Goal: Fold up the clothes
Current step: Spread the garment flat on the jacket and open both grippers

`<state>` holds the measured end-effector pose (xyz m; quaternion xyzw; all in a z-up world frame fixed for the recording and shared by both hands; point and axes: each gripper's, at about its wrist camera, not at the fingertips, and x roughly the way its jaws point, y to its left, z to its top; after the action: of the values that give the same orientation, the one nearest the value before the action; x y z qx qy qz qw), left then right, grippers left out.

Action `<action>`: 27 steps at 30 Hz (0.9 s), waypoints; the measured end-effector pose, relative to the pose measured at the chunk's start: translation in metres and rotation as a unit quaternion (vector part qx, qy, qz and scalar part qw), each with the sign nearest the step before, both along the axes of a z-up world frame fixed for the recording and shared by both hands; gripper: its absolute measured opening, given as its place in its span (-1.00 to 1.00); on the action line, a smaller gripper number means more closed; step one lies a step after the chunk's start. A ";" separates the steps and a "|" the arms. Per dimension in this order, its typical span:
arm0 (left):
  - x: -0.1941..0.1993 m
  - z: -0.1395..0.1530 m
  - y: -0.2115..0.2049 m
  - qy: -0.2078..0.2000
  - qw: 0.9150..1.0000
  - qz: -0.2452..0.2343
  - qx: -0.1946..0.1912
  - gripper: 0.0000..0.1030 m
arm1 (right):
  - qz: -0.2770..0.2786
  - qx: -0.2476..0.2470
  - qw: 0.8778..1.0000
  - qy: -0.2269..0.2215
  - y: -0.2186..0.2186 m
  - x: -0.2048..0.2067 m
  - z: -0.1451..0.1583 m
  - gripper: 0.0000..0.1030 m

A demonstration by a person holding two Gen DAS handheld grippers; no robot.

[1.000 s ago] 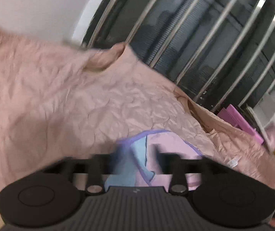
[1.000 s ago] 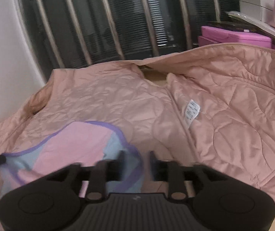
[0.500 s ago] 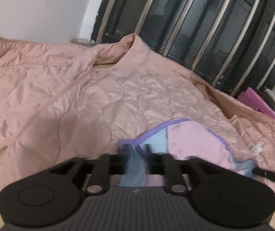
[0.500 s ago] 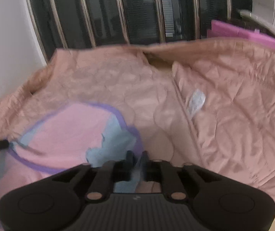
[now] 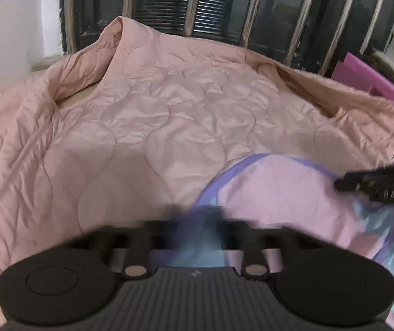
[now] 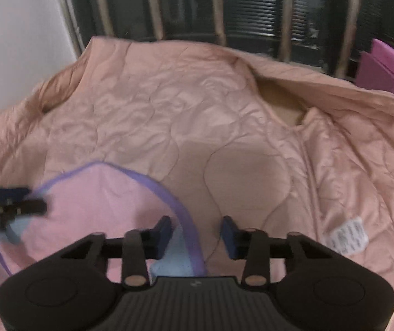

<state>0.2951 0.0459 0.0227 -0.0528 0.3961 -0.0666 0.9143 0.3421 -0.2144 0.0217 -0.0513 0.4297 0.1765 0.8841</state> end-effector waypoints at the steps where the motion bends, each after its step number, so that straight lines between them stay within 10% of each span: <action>1: 0.001 0.001 0.004 -0.012 1.000 0.008 -0.011 -0.93 | 0.012 -0.004 1.000 -0.007 0.004 0.001 0.001 -0.93; 7: 0.005 0.000 0.020 -0.067 0.993 0.095 -0.028 -0.82 | 0.010 -0.029 0.996 -0.087 0.032 0.017 0.008 -0.89; 11: -0.016 0.010 0.030 -0.053 0.995 0.079 -0.034 -0.53 | -0.004 -0.034 0.996 -0.087 0.037 0.009 0.012 -0.45; 18: -0.200 0.055 0.055 -0.116 0.993 0.021 -0.024 0.52 | 0.022 0.073 0.990 -0.122 -0.015 -0.148 0.069 0.18; 22: -0.319 0.032 0.054 -0.135 0.990 0.023 -0.014 0.58 | 0.047 0.129 0.984 -0.112 -0.048 -0.262 0.057 0.19; 27: -0.353 0.015 0.031 -0.122 0.992 -0.021 -0.026 0.58 | 0.025 0.092 0.991 -0.093 -0.049 -0.329 0.025 0.12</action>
<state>-0.0580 0.0766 0.0380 -0.0594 0.2810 -0.1021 0.9524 0.0133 -0.2638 0.0464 0.0036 0.3265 0.2315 0.9164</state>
